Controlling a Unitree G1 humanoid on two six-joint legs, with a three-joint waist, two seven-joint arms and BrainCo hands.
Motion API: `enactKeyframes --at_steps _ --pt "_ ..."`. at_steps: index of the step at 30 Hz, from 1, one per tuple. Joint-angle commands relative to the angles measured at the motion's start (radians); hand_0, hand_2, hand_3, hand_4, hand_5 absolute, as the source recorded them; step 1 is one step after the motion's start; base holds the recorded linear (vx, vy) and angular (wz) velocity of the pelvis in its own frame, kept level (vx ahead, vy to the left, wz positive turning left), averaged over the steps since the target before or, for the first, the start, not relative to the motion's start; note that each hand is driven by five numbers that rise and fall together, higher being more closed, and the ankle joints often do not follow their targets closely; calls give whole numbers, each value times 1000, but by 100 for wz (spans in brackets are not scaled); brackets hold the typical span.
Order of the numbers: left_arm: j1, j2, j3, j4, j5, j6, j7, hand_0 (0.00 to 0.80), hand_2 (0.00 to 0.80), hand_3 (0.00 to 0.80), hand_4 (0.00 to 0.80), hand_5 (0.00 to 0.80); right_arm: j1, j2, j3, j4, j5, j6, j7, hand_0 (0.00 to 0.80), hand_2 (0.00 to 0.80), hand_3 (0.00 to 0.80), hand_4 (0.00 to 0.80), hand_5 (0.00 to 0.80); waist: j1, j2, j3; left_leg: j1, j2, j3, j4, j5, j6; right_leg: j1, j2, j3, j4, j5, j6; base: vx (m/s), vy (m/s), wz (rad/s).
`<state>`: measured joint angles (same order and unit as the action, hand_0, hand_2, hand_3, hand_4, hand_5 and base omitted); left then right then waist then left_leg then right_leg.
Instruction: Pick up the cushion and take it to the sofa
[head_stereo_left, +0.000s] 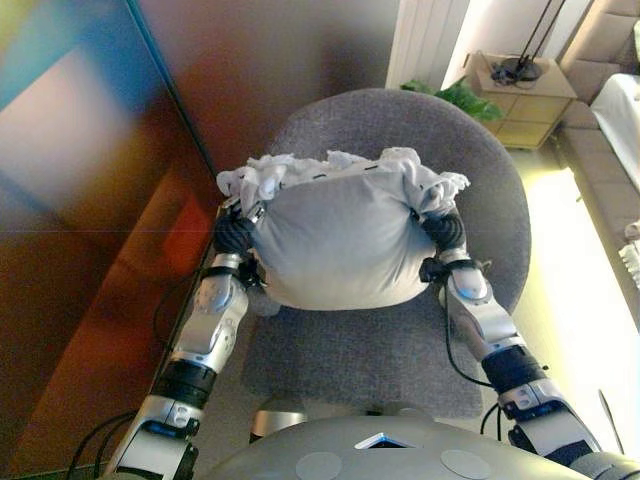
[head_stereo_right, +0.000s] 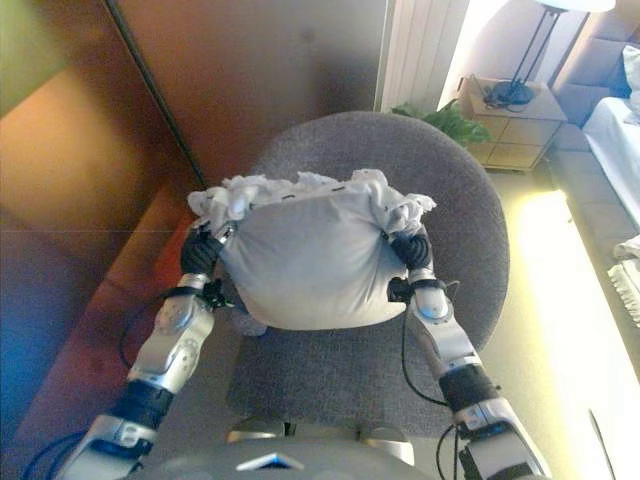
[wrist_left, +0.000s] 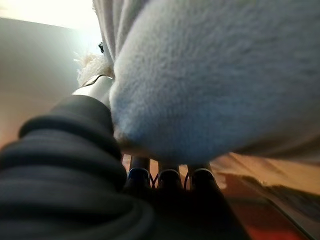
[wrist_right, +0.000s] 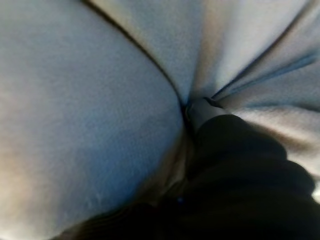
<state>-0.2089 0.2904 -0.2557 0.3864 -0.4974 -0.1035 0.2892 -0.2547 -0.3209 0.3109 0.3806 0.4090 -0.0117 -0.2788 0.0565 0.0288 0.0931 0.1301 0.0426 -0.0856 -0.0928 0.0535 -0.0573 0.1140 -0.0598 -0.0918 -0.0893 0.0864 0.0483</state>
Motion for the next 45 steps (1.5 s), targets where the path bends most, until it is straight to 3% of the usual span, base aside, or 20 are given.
enactKeyframes --at_steps 1,4,10,14,22,23,24,25,29,30,31,34,38,43,45 --pt "-230 -65 -101 175 -25 30 7 800 800 800 800 800 -245 84 54 95 120 3 -25 800 800 800 800 800 -9 -34 -79 23 -44 63 16 -68 23 43 -46 -25 2 -45 44 125 55 2" --pt "-297 -83 -132 295 -46 106 -10 800 800 800 800 800 -302 116 78 242 158 72 -101 800 800 800 800 800 -11 -29 -85 24 -43 76 19 -68 22 44 -48 -27 2 -45 45 108 59 2" --pt "-426 -79 -165 507 -57 152 -41 800 800 800 800 800 -406 164 107 412 179 111 -179 800 800 800 800 800 -24 -17 -57 4 -43 86 23 -61 19 23 -47 -14 2 -39 36 21 52 0" --pt "-526 -82 -178 616 -84 134 -54 800 800 800 800 800 -527 176 108 518 226 161 -249 800 800 800 800 800 -35 -7 -28 -30 -48 81 25 -57 15 -12 -48 1 4 -37 32 -91 44 -1" --pt "-727 -88 -211 733 -106 83 -49 800 800 800 800 800 -730 129 105 669 283 124 -311 800 800 800 800 800 -64 20 82 -107 -53 79 28 -37 6 -86 -48 23 12 -33 26 -199 40 1" --pt "-730 -87 -211 731 -116 77 -64 612 612 612 612 612 -732 124 105 671 281 131 -323 800 800 800 800 800 -66 22 88 -109 -53 78 27 -36 5 -88 -48 25 11 -33 26 0 0 0" --pt "-731 -86 -212 727 -120 72 -80 474 474 474 474 474 -732 121 102 673 281 137 -340 800 800 800 800 800 -67 23 92 -110 -53 77 26 -37 4 -89 -48 27 11 -33 26 0 0 0" --pt "-730 -89 -215 720 -115 75 -77 0 0 0 0 0 -730 118 98 680 278 137 -346 800 800 800 800 800 -69 26 99 -111 -52 77 26 -38 4 -93 -48 29 11 -34 26 -42 12 1" --pt "-745 -78 -213 756 -138 75 -53 0 0 0 0 0 -736 102 98 703 282 135 -337 800 800 800 800 800 -79 34 123 -119 -52 80 23 -38 1 -107 -48 33 12 -33 26 -63 30 -3" --pt "-740 -76 -207 765 -137 70 -48 0 0 0 0 0 -733 97 94 712 286 138 -314 147 147 147 147 147 -80 36 126 -119 -52 80 23 -39 1 -106 -49 34 12 -35 25 0 0 0" --pt "-732 -74 -204 768 -138 69 -42 0 0 0 0 0 -730 94 90 719 290 152 -290 0 0 0 0 0 -79 37 127 -118 -52 80 23 -40 0 -106 -49 34 12 -36 25 0 0 0" --pt "-689 -62 -194 774 -125 85 -42 0 0 0 0 0 -711 59 74 752 310 154 -254 0 0 0 0 0 -72 36 125 -109 -52 78 23 -44 -1 -95 -52 29 11 -41 26 51 -18 0" --pt "-584 0 -172 736 -94 34 -26 0 0 0 0 0 -644 -11 31 714 355 121 -237 0 0 0 0 0 -64 34 116 -92 -49 78 21 -51 -4 -79 -54 15 10 -47 30 70 -9 4" --pt "-351 106 -91 551 -72 -17 -22 0 0 0 0 0 -416 -120 -94 516 335 49 -286 0 0 0 0 0 -55 31 87 -56 -42 84 19 -67 -1 -46 -52 2 8 -58 35 153 -7 7" --pt "-249 143 -26 481 -71 -34 0 0 0 0 0 0 -311 -157 -168 441 297 23 -302 0 0 0 0 0 -50 29 73 -34 -41 82 15 -75 1 -26 -48 -4 7 -63 38 173 -14 12"
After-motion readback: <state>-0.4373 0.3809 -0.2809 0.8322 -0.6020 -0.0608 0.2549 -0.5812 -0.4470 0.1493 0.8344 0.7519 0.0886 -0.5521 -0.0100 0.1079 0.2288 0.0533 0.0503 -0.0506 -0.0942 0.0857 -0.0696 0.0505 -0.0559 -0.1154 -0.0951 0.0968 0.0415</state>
